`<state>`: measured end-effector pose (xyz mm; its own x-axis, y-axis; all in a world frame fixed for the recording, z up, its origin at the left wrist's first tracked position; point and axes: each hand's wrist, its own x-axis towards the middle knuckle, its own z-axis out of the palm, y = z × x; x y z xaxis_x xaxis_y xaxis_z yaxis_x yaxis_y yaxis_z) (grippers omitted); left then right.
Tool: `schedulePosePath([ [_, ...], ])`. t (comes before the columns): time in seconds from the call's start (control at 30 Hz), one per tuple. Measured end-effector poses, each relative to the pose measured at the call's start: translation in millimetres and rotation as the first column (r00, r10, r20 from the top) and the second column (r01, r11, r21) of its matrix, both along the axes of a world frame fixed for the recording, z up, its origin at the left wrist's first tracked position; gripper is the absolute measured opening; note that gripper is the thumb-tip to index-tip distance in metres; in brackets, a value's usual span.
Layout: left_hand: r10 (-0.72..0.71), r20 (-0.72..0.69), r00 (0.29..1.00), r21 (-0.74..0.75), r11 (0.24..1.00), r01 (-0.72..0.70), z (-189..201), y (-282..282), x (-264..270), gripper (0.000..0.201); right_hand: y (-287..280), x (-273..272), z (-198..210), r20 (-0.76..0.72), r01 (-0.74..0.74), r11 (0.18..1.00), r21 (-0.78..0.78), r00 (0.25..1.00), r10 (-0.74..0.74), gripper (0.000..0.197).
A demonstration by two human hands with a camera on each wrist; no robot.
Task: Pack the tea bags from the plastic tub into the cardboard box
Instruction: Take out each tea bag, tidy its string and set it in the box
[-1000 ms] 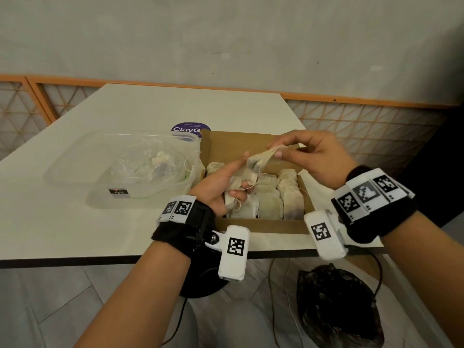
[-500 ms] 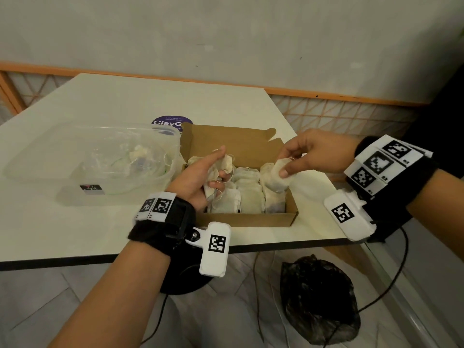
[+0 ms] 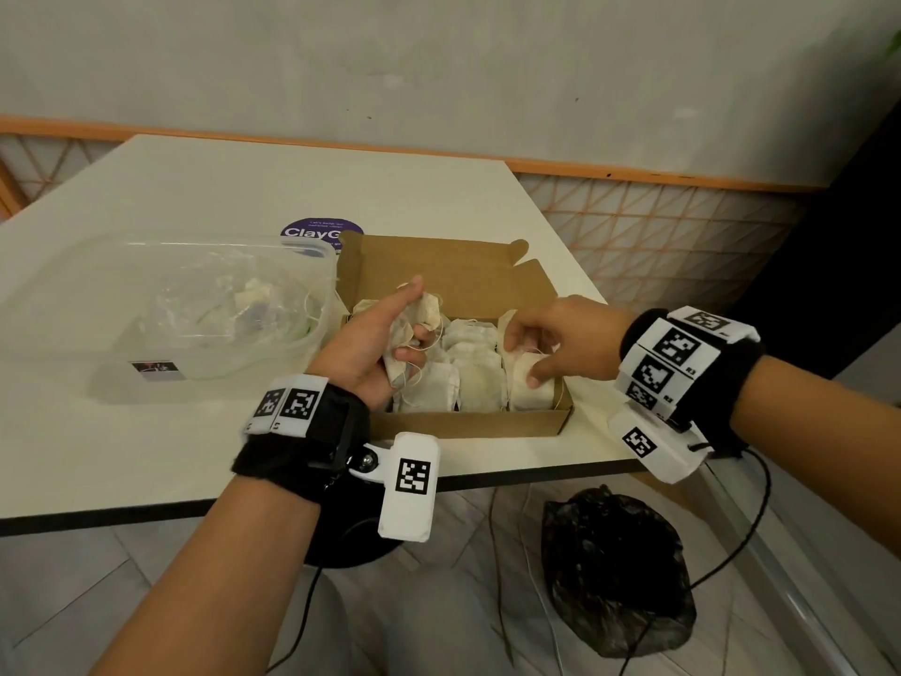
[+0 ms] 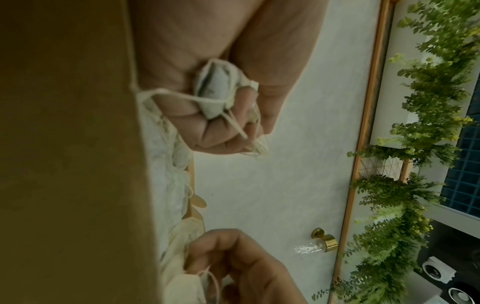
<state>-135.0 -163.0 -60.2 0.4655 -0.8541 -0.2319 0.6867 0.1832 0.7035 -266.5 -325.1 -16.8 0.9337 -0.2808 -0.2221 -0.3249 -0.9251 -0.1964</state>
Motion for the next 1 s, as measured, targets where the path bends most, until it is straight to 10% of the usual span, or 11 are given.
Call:
schedulePosePath([
  [0.17, 0.033, -0.024, 0.999, 0.01, 0.999, -0.032, -1.6, -0.3, 2.6, 0.035, 1.1, -18.5, 18.7, 0.211, -0.035, 0.999, -0.029, 0.977, 0.04, 0.021],
  [0.47, 0.048, -0.079, 0.996, -0.014, 0.999, -0.049, -1.0, 1.1, 4.8, 0.031, 0.8, -29.2, -1.4, -0.001, 0.016, 0.996, -0.09, 1.0, -0.017, 0.015],
  [0.67, 0.011, -0.187, 0.982, -0.057, 0.998, -0.021, 1.9, 4.2, 4.9, 0.031, 41.3, -2.5, 21.9, 0.365, 0.0, 0.988, 0.156, 0.929, -0.057, 0.02],
  [0.87, 0.085, -0.156, 0.984, -0.082, 0.992, -0.099, 2.9, 4.0, 2.6, 0.021, 80.9, 35.1, -5.6, 0.256, 0.131, 0.933, 0.336, 0.941, -0.224, 0.061],
  [1.0, 0.073, -0.043, 0.996, -0.062, 0.995, -0.076, -2.2, 2.1, 2.3, 0.027, 79.5, 45.7, -18.0, 0.291, 0.198, 0.863, 0.465, 0.886, -0.361, 0.054],
])
